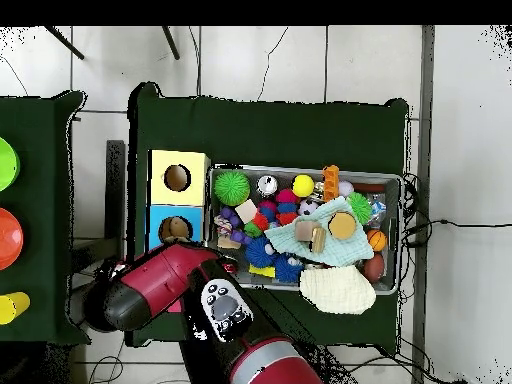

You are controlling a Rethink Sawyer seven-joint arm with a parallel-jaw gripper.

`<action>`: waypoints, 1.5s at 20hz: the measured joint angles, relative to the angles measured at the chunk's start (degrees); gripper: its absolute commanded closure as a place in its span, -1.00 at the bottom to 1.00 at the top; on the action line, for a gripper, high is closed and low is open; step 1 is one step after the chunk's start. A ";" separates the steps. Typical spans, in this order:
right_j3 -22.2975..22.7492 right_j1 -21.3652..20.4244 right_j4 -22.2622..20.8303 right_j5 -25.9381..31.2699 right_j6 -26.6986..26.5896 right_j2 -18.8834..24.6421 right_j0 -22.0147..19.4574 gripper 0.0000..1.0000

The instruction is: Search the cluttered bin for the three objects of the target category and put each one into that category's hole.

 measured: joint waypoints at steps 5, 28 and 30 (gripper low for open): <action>0.20 0.26 0.01 -0.01 0.00 0.83 -1.00 -1.00; 0.59 1.51 -7.17 2.40 -0.19 8.54 -6.24 -1.00; 0.69 1.38 -7.61 2.36 -0.19 8.69 -6.24 -1.00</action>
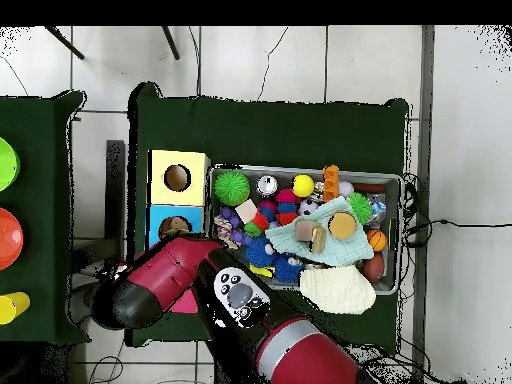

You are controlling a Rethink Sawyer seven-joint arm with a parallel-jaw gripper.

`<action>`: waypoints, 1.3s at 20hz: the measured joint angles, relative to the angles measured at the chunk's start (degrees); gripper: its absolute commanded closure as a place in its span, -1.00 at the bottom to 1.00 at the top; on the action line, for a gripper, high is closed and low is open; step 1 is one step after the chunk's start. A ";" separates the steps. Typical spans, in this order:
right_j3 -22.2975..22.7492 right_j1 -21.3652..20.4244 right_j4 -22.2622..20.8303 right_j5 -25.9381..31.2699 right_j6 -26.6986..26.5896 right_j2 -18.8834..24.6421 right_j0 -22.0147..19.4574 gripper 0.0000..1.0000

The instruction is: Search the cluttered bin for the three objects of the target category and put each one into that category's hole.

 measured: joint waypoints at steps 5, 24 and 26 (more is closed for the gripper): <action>0.38 -0.47 -0.96 -0.06 -0.01 0.17 0.02 -1.00; 12.64 -8.33 -3.35 -0.05 -0.01 -8.50 4.93 -1.00; 13.10 -7.95 -4.51 -0.04 -0.01 -10.16 6.08 -1.00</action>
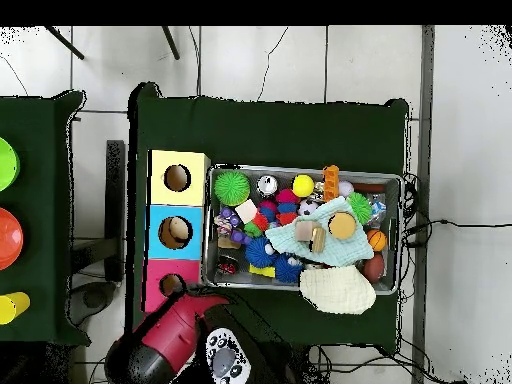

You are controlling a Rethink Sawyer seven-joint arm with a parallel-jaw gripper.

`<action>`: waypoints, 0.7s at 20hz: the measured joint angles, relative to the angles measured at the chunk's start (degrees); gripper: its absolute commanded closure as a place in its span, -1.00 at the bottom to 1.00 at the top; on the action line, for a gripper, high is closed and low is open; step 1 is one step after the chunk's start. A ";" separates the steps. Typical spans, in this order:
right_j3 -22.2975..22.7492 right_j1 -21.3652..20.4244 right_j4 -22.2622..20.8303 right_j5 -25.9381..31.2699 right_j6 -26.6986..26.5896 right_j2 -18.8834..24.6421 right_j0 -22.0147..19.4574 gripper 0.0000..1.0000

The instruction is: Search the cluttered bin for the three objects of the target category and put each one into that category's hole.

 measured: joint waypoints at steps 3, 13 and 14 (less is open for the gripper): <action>0.34 0.67 -1.21 -0.01 0.00 -2.10 1.66 -1.00; 0.26 3.08 -1.32 -0.04 0.00 -5.17 4.57 -1.00; 0.23 3.15 -1.30 -0.03 0.00 -5.27 4.53 -1.00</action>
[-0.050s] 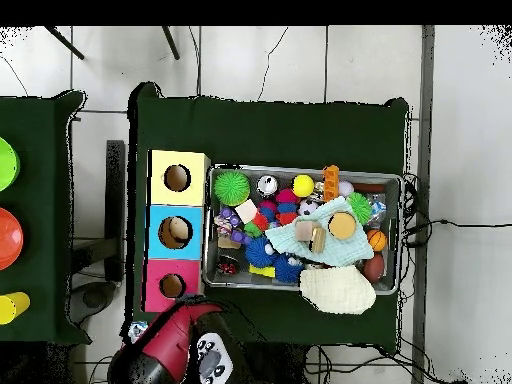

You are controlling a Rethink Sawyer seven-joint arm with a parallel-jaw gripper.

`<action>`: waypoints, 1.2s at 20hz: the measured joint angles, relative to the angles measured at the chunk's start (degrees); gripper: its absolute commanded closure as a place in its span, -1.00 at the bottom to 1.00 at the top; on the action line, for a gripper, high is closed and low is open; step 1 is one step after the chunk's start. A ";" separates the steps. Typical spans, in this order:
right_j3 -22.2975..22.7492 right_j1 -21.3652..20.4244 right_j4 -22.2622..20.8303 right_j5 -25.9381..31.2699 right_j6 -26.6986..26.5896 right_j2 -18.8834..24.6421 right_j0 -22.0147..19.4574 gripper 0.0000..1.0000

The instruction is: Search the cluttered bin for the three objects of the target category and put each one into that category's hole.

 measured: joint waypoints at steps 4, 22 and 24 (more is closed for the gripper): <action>-0.19 0.45 0.02 -0.01 0.00 -0.51 -0.28 -1.00; -3.00 4.85 -1.17 -1.38 0.01 -6.06 4.94 -1.00; -4.04 6.78 -1.99 -2.75 0.02 -8.13 8.18 -1.00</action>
